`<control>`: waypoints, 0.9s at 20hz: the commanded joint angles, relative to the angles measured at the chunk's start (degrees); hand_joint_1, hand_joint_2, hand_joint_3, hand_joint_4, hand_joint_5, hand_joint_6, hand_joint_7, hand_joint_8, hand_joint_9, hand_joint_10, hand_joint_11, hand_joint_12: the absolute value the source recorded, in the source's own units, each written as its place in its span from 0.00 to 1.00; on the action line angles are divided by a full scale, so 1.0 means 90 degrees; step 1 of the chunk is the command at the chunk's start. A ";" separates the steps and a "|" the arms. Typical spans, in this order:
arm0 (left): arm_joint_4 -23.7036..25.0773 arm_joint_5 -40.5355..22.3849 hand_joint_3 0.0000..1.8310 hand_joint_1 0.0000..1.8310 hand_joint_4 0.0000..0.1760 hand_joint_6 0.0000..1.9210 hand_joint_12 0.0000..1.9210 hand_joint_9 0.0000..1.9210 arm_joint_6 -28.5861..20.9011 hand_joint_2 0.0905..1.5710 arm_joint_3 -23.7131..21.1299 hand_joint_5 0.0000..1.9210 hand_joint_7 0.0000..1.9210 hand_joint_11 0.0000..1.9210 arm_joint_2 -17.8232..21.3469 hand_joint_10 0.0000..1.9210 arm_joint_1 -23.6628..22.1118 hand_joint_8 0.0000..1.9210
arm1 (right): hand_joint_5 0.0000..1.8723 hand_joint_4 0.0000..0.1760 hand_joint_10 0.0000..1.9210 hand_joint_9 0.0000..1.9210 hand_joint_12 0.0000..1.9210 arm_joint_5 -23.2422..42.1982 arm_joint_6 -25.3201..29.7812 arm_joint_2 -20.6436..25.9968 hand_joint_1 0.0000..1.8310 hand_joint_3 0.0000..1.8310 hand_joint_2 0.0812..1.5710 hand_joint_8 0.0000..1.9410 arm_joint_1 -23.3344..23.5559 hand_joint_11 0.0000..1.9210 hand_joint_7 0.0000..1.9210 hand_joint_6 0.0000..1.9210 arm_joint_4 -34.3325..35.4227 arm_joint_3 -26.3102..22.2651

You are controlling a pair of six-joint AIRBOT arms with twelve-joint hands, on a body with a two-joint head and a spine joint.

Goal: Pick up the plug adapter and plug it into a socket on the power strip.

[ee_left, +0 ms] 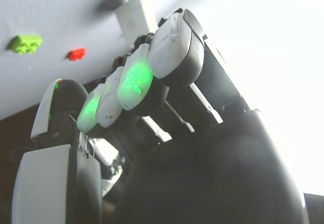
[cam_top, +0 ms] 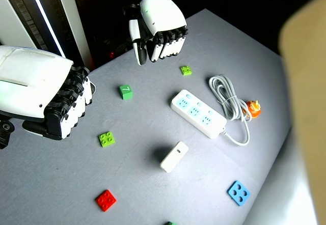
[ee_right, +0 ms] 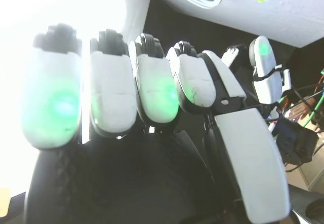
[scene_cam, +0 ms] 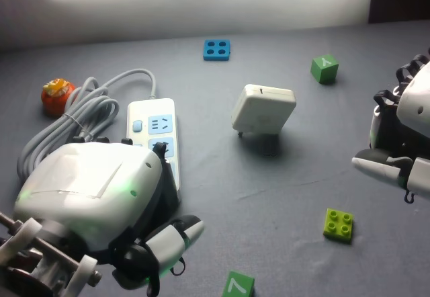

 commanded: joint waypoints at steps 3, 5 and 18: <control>0.0360 -0.0461 0.01 0.00 0.00 0.00 0.11 0.01 0.0049 0.77 -0.0005 0.00 0.01 0.00 0.0017 0.00 -0.0034 0.00 | 0.01 0.00 0.00 0.01 0.08 0.0641 -0.0125 0.0026 0.00 0.01 0.78 0.00 0.0142 0.00 0.02 0.00 0.0155 -0.0022; 0.0267 -0.0461 0.00 0.00 0.00 0.00 0.16 0.02 0.0051 0.77 -0.0028 0.01 0.02 0.00 0.0018 0.00 -0.0003 0.00 | 0.01 0.00 0.00 0.00 0.08 0.0588 -0.0495 0.0017 0.00 0.00 0.78 0.00 0.0194 0.00 0.01 0.00 0.0648 -0.0021; -0.0071 0.0297 0.00 0.00 0.00 0.00 0.12 0.01 0.0213 0.78 0.0166 0.00 0.02 0.00 -0.0002 0.00 0.0251 0.00 | 0.03 0.00 0.00 0.03 0.16 -0.1917 -0.0685 -0.1162 0.00 0.00 0.79 0.00 0.1948 0.00 0.03 0.00 0.2159 0.1635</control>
